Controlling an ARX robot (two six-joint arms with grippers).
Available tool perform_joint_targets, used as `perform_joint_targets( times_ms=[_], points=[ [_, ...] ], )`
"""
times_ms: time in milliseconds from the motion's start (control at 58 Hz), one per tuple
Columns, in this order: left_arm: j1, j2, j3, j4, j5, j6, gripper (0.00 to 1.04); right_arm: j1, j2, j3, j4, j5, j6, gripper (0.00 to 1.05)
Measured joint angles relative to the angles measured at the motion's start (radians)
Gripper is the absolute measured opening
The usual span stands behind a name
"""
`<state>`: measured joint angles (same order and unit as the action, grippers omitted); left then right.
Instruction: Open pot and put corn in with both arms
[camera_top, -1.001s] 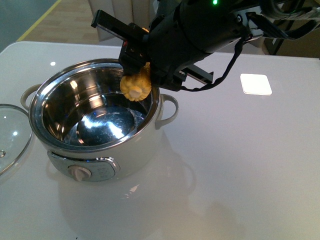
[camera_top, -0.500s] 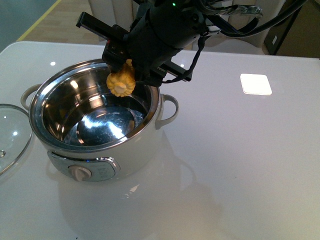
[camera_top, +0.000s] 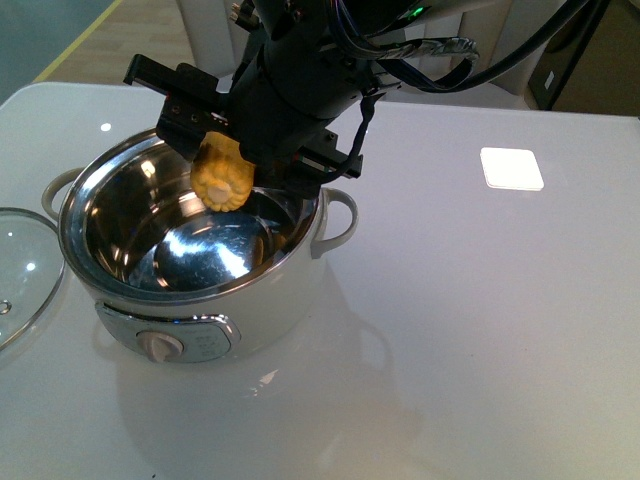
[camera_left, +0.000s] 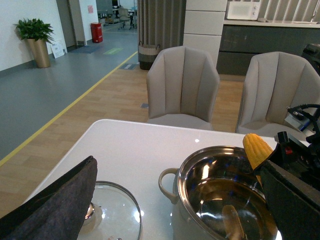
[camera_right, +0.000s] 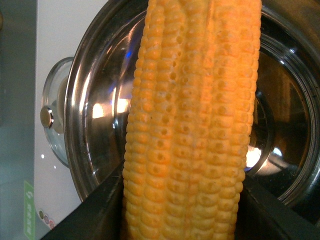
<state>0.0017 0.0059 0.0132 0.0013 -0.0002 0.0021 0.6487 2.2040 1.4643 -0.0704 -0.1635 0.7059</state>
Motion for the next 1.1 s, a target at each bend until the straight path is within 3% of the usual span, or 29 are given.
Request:
perform_joint_targets(
  times_ms=[276,569,863,1104],
  points=[
    [0.000,0.000,0.000,0.000,0.000,0.000,0.98,-0.001,0.000,0.000,-0.002,0.010,-0.002,0.97],
    [0.000,0.000,0.000,0.000,0.000,0.000,0.98,-0.066,-0.059,-0.068,0.046,0.028,0.001,0.96],
    [0.000,0.000,0.000,0.000,0.000,0.000,0.98,-0.282,-0.317,-0.262,0.130,0.034,-0.027,0.96],
    [0.000,0.000,0.000,0.000,0.000,0.000,0.98,-0.444,-0.616,-0.531,0.207,0.085,-0.231,0.96]
  ],
)
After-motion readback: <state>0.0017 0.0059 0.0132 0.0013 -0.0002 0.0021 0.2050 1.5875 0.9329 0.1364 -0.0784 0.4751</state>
